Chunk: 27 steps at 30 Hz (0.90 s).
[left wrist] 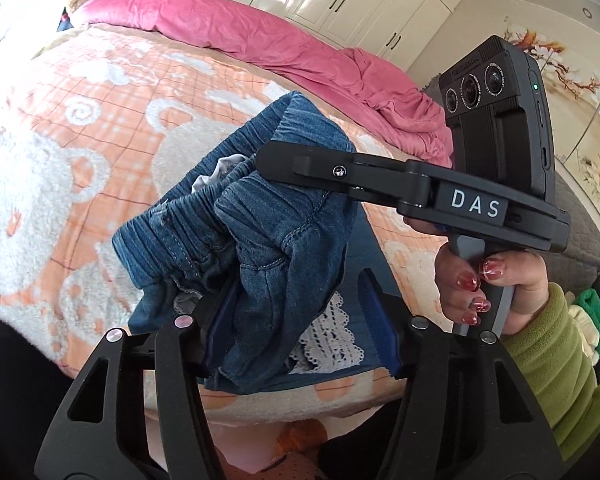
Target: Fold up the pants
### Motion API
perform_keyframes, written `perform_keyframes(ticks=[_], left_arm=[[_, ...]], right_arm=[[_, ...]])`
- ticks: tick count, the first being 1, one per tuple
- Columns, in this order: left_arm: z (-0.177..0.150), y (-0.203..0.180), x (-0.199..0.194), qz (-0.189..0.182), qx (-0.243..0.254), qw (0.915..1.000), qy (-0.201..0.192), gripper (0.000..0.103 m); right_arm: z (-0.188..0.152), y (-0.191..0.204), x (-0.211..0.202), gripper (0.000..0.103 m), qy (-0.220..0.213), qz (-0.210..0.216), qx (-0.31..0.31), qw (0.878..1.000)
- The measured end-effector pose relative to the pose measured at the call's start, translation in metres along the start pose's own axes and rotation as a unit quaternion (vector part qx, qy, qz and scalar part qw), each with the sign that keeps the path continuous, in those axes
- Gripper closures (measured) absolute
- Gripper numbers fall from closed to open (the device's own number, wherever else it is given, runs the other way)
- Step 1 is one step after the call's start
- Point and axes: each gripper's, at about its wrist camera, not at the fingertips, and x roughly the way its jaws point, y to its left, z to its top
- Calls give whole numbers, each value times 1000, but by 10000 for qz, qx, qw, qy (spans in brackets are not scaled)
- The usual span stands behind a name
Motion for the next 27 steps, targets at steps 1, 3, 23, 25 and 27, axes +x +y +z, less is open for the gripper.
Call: perform_keyframes(ticks=[1,3,23,25,27], left_arm=[[0,2,-3,6,18,10000,9,53],[1,-5,1,37,75,10000,30,52],[5,-54,62,-483,192,9965,658,52],[1,-54,63,-716,121,9940,820,48],[-2,-50,51,-797,115,9930,859,45]], right_arm=[[-2,-3,-4,73,-21,-6,21,10000],[-5,-9,-13,73,-116,-18,23,9999],[-43,-66,-68,68,-584,-889,606,9925],[-50,-78,-76,58,-665,-970,834,9896],[-59,-85,-86,49,-742,-1153,953,9860]])
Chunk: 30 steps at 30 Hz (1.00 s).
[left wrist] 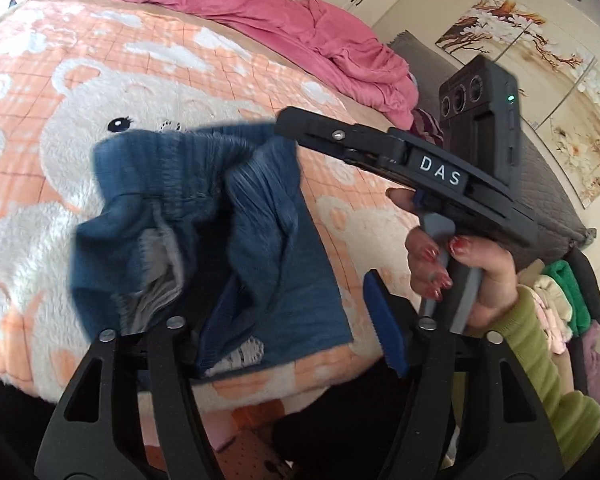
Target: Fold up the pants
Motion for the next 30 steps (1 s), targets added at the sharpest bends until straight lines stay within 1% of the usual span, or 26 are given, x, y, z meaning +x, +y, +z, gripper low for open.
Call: perform_keyframes(ticks=[3,4,5,6,7,8,9,11,13,15,16,17,18,21,24,25,27,28,29,30], left_arm=[[-4,1,-18,96,127,9998,-151,44],[-4,3,-25,145,165,9995,-244,44],[-3,0,-26,225,212,9990,-328,43],[-3,5,-31,367,236,9982,-401,41],[-4,8,-34,492,195,9976,-437,40],[-3,14,-36,601,108,9971,-450,40],[-2,21,-39,666,17,9966,-475,40],[-1,29,-46,729,-73,9958,-552,40],[5,31,-45,780,-67,9951,-605,40],[12,29,-39,767,9,9949,-660,40],[14,29,-36,736,92,9950,-670,40],[15,27,-31,721,162,9950,-672,40],[15,27,-24,720,181,9951,-649,40],[12,29,-9,645,113,9970,-421,56],[5,24,-3,647,244,9969,-370,64],[3,22,-3,638,309,9968,-370,64],[1,17,-3,627,433,9964,-379,68],[0,15,-2,643,473,9961,-383,68],[0,13,-2,635,501,9960,-391,68],[0,12,-1,619,535,9958,-412,68]], right_arm=[[-10,-11,-12,47,-65,-193,160,9997],[-14,-13,-15,44,-64,-215,219,9995],[-17,-13,-17,39,-71,-213,253,9994],[-23,-13,-20,36,-97,-245,276,9993],[-28,-10,-23,28,-115,-343,295,9989],[-34,-8,-24,24,-141,-434,319,9985],[-42,-6,-26,24,-208,-475,358,9980],[-56,-5,-29,17,-292,-443,522,9972],[-67,-4,-26,16,-257,-279,800,9961],[-70,-2,-20,15,-146,-144,977,9950],[-69,-1,-17,13,-103,-130,1025,9946],[-68,-2,-16,8,-105,-132,1060,9942],[-66,-4,-14,7,-85,-110,1122,9936],[-56,-18,-5,7,151,-126,1248,9920],[-48,-27,10,7,497,-244,1071,9927],[-45,-27,15,7,585,-227,956,9934],[-41,-23,25,10,690,-119,729,9949],[-39,-19,30,29,732,-77,526,9959],[-38,-15,36,57,798,-7,359,9962],[-38,-12,41,64,874,28,280,9958]])
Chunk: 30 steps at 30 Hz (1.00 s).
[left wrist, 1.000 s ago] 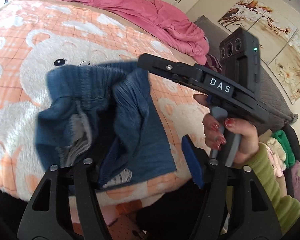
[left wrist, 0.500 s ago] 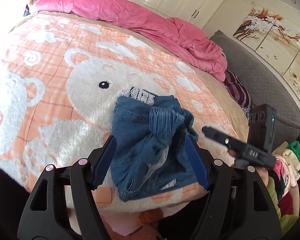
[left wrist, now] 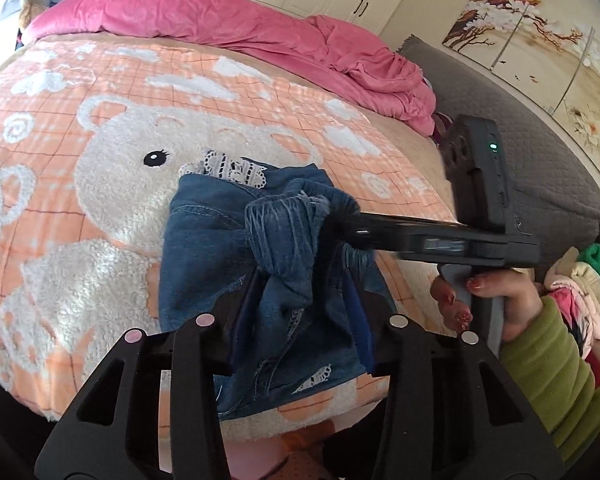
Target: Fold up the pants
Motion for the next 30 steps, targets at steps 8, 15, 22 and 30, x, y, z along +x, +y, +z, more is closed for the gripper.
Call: perform_keyframes(ticks=[8,15,22,30], left_arm=[[10,-25,-2,154,535,9974,-459,69],[-7,-30,47,159,676,9974,211,69],[-29,-32,44,296,942,9938,511,67],[-34,-12,-10,267,747,9963,333,57]], right_arm=[[22,3,-39,83,-1254,577,174,9903],[-1,-55,-16,62,-704,-193,965,9927],[-20,-58,-64,40,-1382,-392,1055,9840],[-34,2,-85,34,-1626,-167,435,9856]])
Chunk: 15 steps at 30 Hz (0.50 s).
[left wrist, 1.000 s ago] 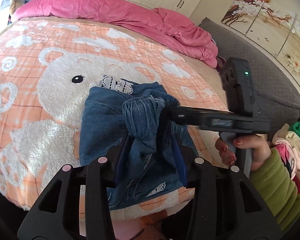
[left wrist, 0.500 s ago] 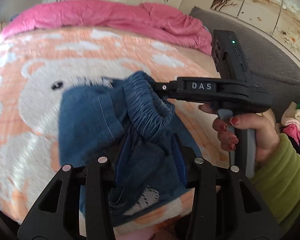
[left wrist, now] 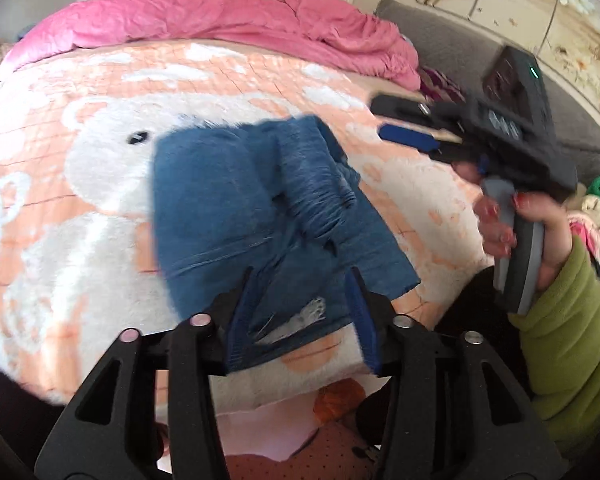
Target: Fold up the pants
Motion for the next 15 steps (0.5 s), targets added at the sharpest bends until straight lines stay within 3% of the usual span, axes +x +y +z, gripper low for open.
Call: perform_keyframes(ticks=[6,11,13,15], left_arm=[[6,35,-25,639,-533,9963,-192,55],[10,45,-29,690,-693,9948,-267,52],[15,47,-26,653,-710,9950,-258,49],[16,49,-26,639,-718,9950,-257,49]], right_arm=[[-18,50,1,34,209,-53,-712,9972],[-31,80,31,34,695,-520,-1370,9868],[-40,88,48,35,980,-808,-1705,9771],[-52,90,66,64,1232,-1279,-2119,9610]])
